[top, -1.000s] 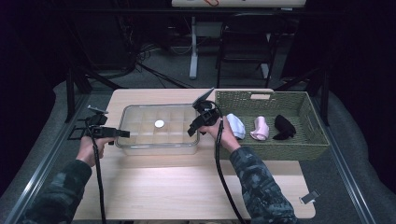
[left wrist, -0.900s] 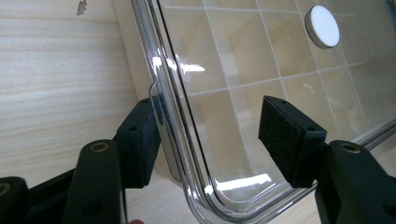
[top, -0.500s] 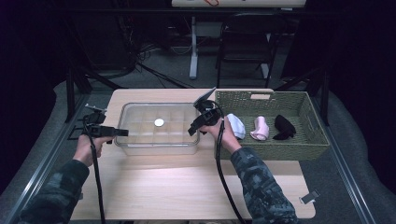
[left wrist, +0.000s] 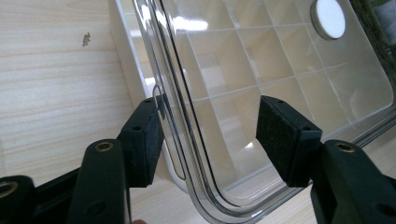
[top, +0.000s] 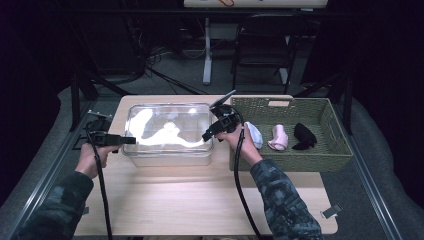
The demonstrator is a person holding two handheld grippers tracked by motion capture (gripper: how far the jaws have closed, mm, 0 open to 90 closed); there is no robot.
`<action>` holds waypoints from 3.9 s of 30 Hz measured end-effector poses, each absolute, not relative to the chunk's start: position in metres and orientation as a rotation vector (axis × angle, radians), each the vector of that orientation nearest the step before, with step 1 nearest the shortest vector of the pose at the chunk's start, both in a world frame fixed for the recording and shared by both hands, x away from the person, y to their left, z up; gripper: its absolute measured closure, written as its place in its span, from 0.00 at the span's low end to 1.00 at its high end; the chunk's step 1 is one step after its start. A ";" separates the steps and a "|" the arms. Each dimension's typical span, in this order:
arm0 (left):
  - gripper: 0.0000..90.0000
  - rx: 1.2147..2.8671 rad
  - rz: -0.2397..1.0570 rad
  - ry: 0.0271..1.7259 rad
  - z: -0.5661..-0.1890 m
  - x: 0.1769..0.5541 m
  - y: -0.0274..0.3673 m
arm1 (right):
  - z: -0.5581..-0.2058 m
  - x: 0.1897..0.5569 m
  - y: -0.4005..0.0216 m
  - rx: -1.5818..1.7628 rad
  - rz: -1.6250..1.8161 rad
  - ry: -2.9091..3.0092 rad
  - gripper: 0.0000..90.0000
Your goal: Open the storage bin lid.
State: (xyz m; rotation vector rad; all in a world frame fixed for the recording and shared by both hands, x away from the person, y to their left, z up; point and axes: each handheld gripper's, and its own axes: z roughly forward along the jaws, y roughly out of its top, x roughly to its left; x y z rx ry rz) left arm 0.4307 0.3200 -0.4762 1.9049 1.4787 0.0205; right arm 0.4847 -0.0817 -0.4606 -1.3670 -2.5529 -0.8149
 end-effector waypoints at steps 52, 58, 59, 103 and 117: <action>0.74 1.837 0.080 1.340 -0.475 0.331 0.326 | -0.454 0.388 -0.117 -1.200 -1.102 -2.620 0.80; 0.75 1.849 0.070 1.328 -0.478 0.323 0.323 | -0.460 0.377 -0.121 -1.200 -1.092 -2.620 0.80; 0.75 1.851 0.063 1.326 -0.479 0.322 0.322 | -0.460 0.375 -0.121 -1.203 -1.091 -2.621 0.80; 0.76 1.926 -0.128 1.340 -0.524 0.276 0.313 | -0.504 0.318 -0.138 -1.152 -0.976 -2.563 0.79; 0.76 1.990 -0.164 1.355 -0.538 0.268 0.307 | -0.526 0.311 -0.141 -1.162 -0.907 -2.538 0.79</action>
